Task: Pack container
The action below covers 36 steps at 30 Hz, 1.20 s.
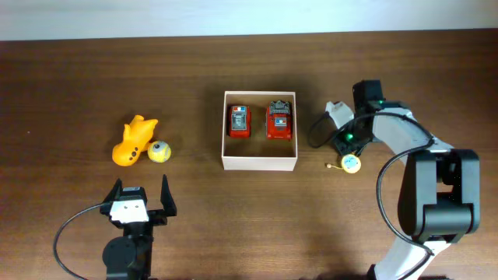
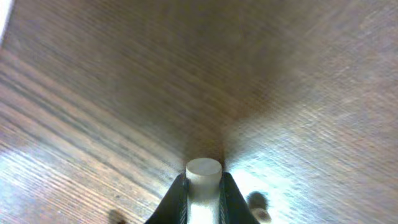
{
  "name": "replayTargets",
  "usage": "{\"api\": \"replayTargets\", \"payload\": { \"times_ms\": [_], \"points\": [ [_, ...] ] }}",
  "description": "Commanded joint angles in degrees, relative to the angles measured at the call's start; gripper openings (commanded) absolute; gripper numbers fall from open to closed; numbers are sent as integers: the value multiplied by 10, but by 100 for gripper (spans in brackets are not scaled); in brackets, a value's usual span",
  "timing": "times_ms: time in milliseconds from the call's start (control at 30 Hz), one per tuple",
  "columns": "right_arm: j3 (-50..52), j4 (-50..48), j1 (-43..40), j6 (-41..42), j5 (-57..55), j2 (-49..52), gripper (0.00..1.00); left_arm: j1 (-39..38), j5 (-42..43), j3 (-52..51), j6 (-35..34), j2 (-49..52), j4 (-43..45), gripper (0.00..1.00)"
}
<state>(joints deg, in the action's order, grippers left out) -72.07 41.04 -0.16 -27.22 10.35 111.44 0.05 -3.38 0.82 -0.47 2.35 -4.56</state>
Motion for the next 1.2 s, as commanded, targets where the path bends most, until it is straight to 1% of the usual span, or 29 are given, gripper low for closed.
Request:
{"api": "replayTargets", "payload": {
  "times_ms": [0,233,367,600,733,833,1000,1167],
  "points": [
    [-46,17,2,-1,-5,2,9,-2,6,-3,-2,-3,0,99],
    [-132,80,2,-1,-5,2,9,-2,6,-3,-2,-3,0,99],
    [-203,130,2,0,-5,2,9,-2,6,-3,-2,-3,0,99],
    [-311,185,18,44,-5,2,9,-2,6,-3,-2,-3,0,99],
    [-356,198,49,85,-5,2,10,-2,6,-3,-2,-3,0,99],
    [-370,197,81,109,-5,2,9,-2,6,-3,-2,-3,0,99],
    [-372,196,141,118,-5,2,10,-2,6,-3,-2,-3,0,99],
    [-372,176,202,165,-7,2,11,-2,6,-3,-2,-3,0,99]
  ]
}}
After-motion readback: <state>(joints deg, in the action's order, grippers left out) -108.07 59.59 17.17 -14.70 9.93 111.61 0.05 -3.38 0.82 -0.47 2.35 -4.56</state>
